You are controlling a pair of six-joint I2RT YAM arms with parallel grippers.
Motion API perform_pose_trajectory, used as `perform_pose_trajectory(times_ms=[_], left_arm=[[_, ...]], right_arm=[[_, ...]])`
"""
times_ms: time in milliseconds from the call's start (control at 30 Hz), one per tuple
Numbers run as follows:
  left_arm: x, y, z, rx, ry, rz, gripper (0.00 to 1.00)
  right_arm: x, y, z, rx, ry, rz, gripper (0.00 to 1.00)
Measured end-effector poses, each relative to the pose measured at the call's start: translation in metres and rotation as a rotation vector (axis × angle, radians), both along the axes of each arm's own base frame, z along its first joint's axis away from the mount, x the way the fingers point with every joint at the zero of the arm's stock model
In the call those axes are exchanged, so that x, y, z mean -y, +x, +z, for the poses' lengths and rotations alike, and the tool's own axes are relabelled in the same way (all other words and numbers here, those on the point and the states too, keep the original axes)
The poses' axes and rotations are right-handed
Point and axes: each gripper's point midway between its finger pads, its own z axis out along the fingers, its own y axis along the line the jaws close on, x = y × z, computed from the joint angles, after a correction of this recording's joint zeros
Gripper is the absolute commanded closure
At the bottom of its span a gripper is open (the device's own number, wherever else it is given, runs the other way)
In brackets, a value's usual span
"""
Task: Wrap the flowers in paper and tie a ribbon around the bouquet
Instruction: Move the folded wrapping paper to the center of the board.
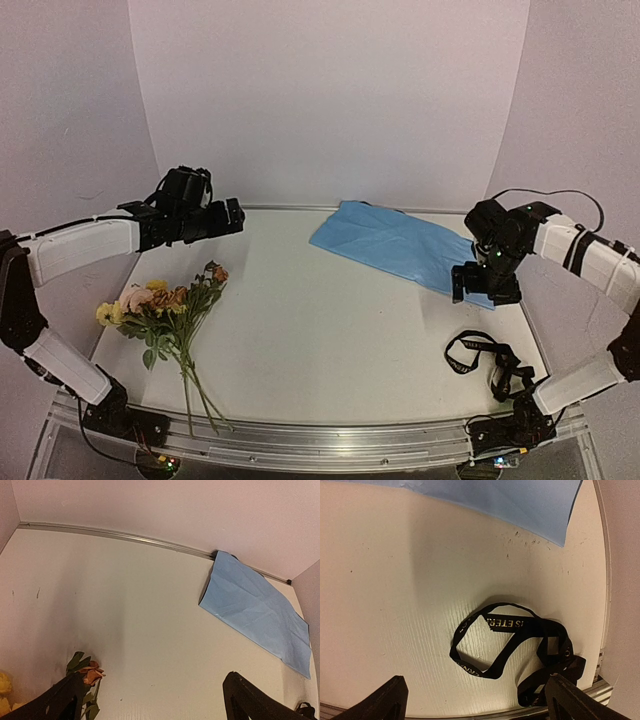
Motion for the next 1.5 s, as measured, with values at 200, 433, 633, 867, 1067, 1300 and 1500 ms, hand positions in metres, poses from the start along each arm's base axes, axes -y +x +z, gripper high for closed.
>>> perform_pose_trajectory(times_ms=[200, 433, 633, 867, 1067, 1300, 1500], left_arm=[[0.017, 0.012, -0.011, -0.043, -0.065, -0.024, 0.0], [0.052, 0.025, -0.04, -0.132, -0.178, -0.094, 0.0], [0.069, 0.025, -0.053, -0.181, -0.248, -0.138, 0.0], [0.077, 0.024, -0.047, -0.178, -0.297, -0.165, 0.0], [0.079, 0.023, -0.047, -0.185, -0.305, -0.175, 0.0], [0.082, 0.024, -0.05, -0.197, -0.307, -0.184, 0.0], [0.089, 0.03, -0.055, -0.209, -0.31, -0.194, 0.0]], right_arm=[[0.017, 0.033, -0.006, -0.02, 0.062, -0.135, 0.02], [0.058, 0.08, -0.043, -0.048, 0.164, -0.384, 0.02], [0.087, 0.109, -0.094, -0.095, 0.245, -0.567, 0.02], [0.108, 0.131, -0.127, -0.081, 0.318, -0.677, 0.02], [0.123, 0.143, -0.124, -0.047, 0.349, -0.715, 0.02], [0.127, 0.145, -0.112, -0.056, 0.327, -0.673, 0.02], [0.122, 0.153, -0.103, -0.049, 0.36, -0.659, 0.02]])
